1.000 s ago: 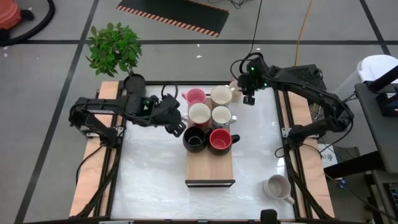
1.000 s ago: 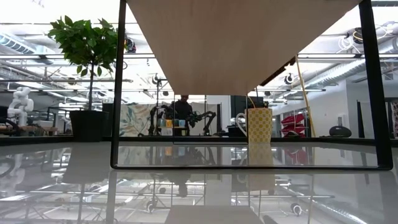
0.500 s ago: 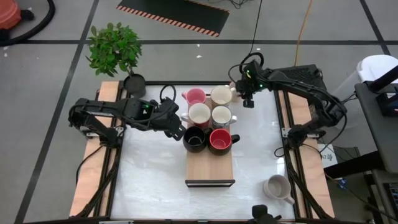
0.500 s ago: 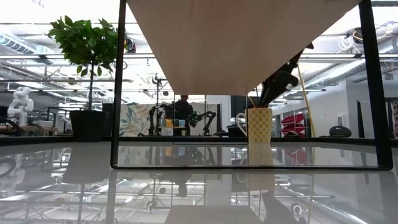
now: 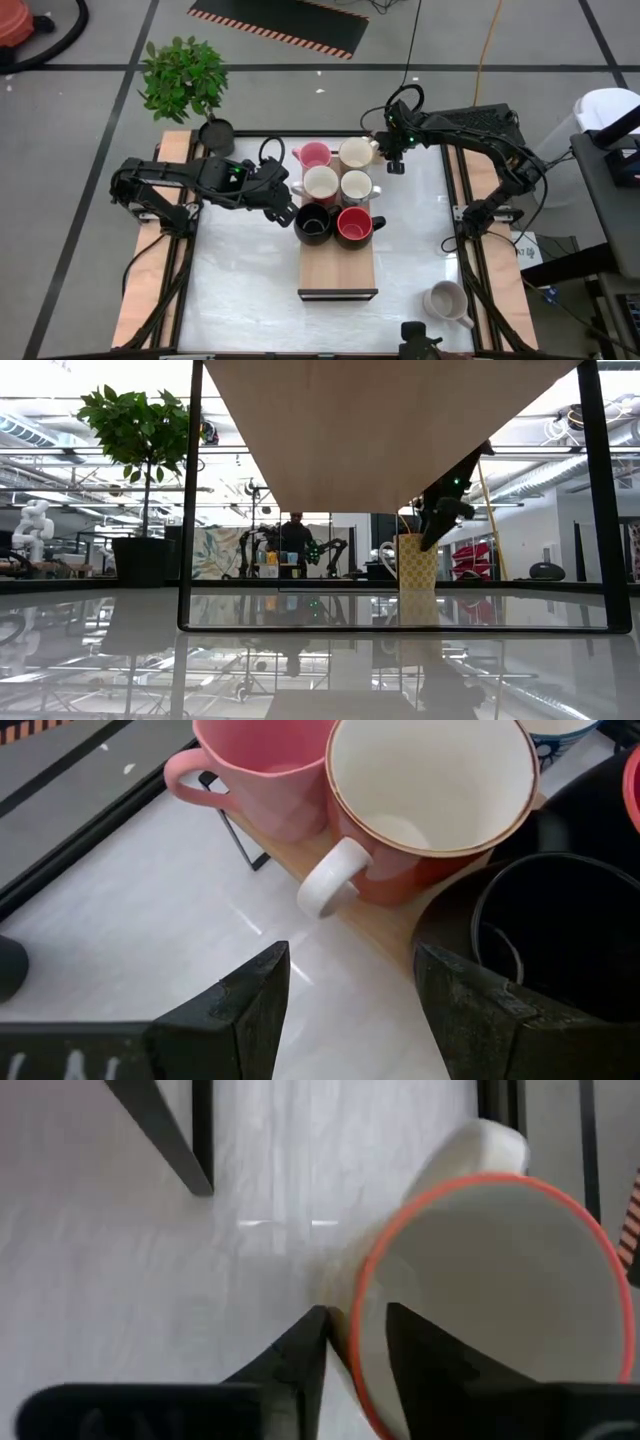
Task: Place coffee mugs
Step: Put the yellow mug on the shelf
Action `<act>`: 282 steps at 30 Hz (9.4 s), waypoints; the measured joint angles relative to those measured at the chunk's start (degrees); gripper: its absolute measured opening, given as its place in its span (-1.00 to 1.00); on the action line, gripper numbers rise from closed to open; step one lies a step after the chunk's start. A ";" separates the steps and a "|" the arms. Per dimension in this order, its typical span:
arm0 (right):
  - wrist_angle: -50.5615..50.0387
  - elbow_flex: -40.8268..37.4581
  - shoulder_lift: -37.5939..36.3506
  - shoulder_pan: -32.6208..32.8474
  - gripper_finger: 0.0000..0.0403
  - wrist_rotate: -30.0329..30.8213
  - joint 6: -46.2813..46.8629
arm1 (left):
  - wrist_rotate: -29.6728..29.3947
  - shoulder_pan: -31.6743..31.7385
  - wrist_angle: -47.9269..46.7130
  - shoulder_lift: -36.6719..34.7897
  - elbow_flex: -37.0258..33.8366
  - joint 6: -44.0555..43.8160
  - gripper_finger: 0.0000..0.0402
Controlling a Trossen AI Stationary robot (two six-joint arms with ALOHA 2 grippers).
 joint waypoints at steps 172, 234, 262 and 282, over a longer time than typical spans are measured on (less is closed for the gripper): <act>-24.34 64.92 -2.30 60.43 -0.32 20.93 66.82 | 17.41 -4.23 27.48 -12.68 10.23 39.41 -0.68; -28.12 64.87 -11.84 60.35 -0.32 19.46 60.81 | -12.09 -24.96 112.30 -11.23 -50.31 56.55 -0.68; -29.21 64.87 -12.15 60.35 -0.32 19.10 59.02 | -14.40 -27.65 121.37 -10.85 -62.50 52.86 -0.68; -29.17 64.87 -12.15 60.34 -0.32 19.08 59.28 | -14.44 -27.52 133.41 -2.34 -62.64 56.01 -0.68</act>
